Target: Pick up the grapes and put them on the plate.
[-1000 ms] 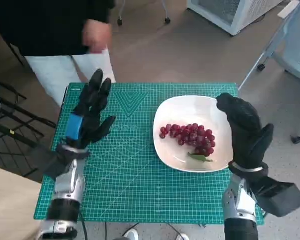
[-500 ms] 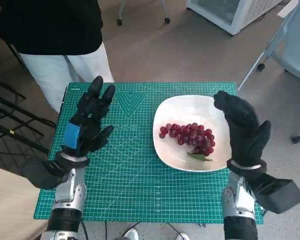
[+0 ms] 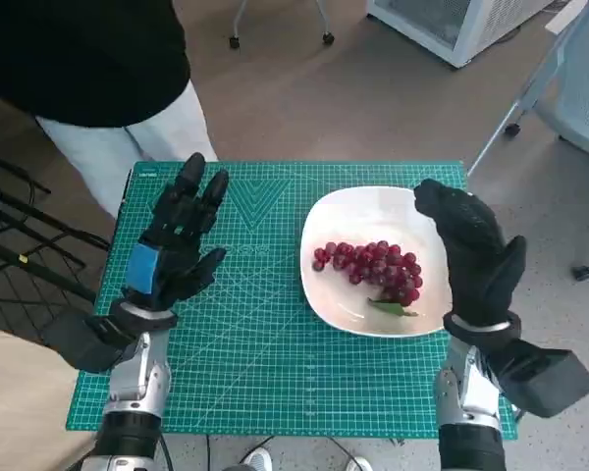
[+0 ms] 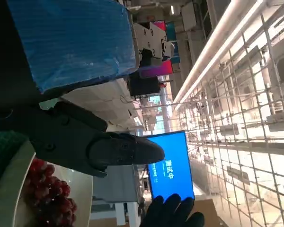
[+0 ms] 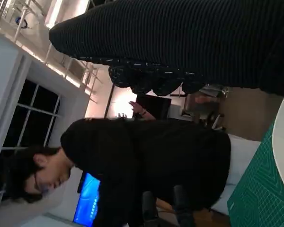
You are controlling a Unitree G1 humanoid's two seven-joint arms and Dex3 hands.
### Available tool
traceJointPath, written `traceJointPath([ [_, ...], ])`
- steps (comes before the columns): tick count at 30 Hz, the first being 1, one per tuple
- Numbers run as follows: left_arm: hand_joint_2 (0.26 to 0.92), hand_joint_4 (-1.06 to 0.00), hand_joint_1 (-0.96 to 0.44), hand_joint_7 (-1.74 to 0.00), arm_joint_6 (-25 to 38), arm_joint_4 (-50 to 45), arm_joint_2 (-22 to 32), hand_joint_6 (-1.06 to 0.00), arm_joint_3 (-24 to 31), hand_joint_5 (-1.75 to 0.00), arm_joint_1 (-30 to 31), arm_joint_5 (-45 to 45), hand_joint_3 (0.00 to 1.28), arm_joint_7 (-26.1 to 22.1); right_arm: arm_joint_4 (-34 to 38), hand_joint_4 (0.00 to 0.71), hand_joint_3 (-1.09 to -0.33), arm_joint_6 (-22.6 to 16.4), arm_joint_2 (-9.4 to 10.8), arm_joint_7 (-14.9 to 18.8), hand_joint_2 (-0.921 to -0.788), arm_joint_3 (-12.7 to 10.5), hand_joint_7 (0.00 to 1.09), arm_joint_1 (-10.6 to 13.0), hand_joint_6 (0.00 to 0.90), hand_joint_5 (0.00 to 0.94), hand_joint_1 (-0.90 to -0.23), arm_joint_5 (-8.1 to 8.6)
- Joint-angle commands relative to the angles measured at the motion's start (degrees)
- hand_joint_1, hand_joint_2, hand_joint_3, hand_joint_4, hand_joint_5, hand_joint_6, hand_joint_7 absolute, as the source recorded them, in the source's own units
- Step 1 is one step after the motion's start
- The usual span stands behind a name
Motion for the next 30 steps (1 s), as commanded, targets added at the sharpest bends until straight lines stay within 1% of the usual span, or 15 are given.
traceJointPath([
  [1, 0.921, -0.28, -0.33, -0.04, -3.37, 0.28, -0.41, -0.27, -0.02, -0.03, 1.04, 3.42, 0.26, 2.29, -0.09, 0.454, -0.681, 0.87, -0.09, 0.07, -0.921, 0.06, 0.17, 1.01, 0.212, 0.000, -0.649, -0.14],
  [5, 0.921, -0.31, -0.22, -0.05, -6.12, 1.33, -0.67, -0.32, -0.38, -0.03, 1.05, 6.02, 0.25, 4.10, -0.62, 0.453, -0.686, 1.31, -0.03, -0.26, -0.921, 0.13, 0.17, 1.16, 0.212, 0.000, -0.655, -0.26],
  [9, 0.921, -0.33, -0.20, -0.05, -7.19, 2.22, -0.72, -0.34, -0.77, -0.03, 0.97, 6.71, 0.26, 4.42, -1.08, 0.453, -0.689, 1.74, 0.03, -0.51, -0.921, 0.17, 0.17, 1.34, 0.212, 0.000, -0.658, -0.37],
  [18, 0.921, -0.34, -0.31, -0.04, -5.99, 1.90, -1.01, -0.35, -1.47, -0.02, 1.17, 4.24, 0.28, 2.20, -1.67, 0.451, -0.693, 2.02, 0.00, -0.98, -0.921, 0.16, 0.17, 1.73, 0.211, 0.000, -0.655, -0.76],
  [24, 0.921, -0.33, -0.40, -0.03, -6.37, 1.63, -1.14, -0.35, -1.55, -0.01, 1.34, 4.95, 0.32, 2.55, -1.66, 0.451, -0.693, 2.10, 0.06, -0.90, -0.921, 0.16, 0.17, 1.80, 0.212, 0.000, -0.659, -0.69],
  [30, 0.921, -0.32, -0.44, -0.03, -6.37, 1.39, -1.28, -0.35, -1.79, 0.00, 1.53, 5.50, 0.37, 2.88, -1.71, 0.452, -0.692, 1.93, 0.21, -0.89, -0.921, 0.22, 0.17, 1.83, 0.213, 0.001, -0.664, -0.83],
])
